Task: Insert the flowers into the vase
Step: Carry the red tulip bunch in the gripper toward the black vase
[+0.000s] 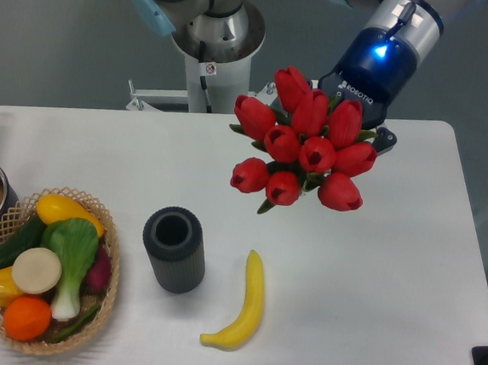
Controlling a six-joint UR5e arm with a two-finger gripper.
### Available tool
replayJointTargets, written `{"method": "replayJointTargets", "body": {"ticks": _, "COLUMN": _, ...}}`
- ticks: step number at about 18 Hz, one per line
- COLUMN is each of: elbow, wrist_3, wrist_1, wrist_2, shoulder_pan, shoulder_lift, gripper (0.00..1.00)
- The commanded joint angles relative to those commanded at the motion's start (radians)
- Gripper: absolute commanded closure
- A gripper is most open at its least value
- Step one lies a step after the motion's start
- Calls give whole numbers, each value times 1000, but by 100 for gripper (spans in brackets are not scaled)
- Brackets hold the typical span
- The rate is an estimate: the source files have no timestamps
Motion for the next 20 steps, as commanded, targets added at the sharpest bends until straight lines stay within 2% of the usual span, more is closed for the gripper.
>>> {"method": "replayJointTargets", "body": {"ticks": 3, "elbow": -20, "wrist_3": 0, "wrist_1": 15, "wrist_2": 8, "shoulder_pan": -5, "shoulder_lift": 5, "gripper": 68}}
{"method": "replayJointTargets", "body": {"ticks": 8, "elbow": -9, "wrist_3": -3, "wrist_1": 17, "wrist_2": -2, "shoulder_pan": -9, "shoulder_lift": 0, "gripper": 69}}
{"method": "replayJointTargets", "body": {"ticks": 15, "elbow": -8, "wrist_3": 2, "wrist_1": 23, "wrist_2": -2, "shoulder_pan": -61, "shoulder_lift": -17, "gripper": 68}}
{"method": "replayJointTargets", "body": {"ticks": 20, "elbow": -8, "wrist_3": 3, "wrist_1": 95, "wrist_2": -3, "shoulder_pan": -127, "shoulder_lift": -51, "gripper": 69}}
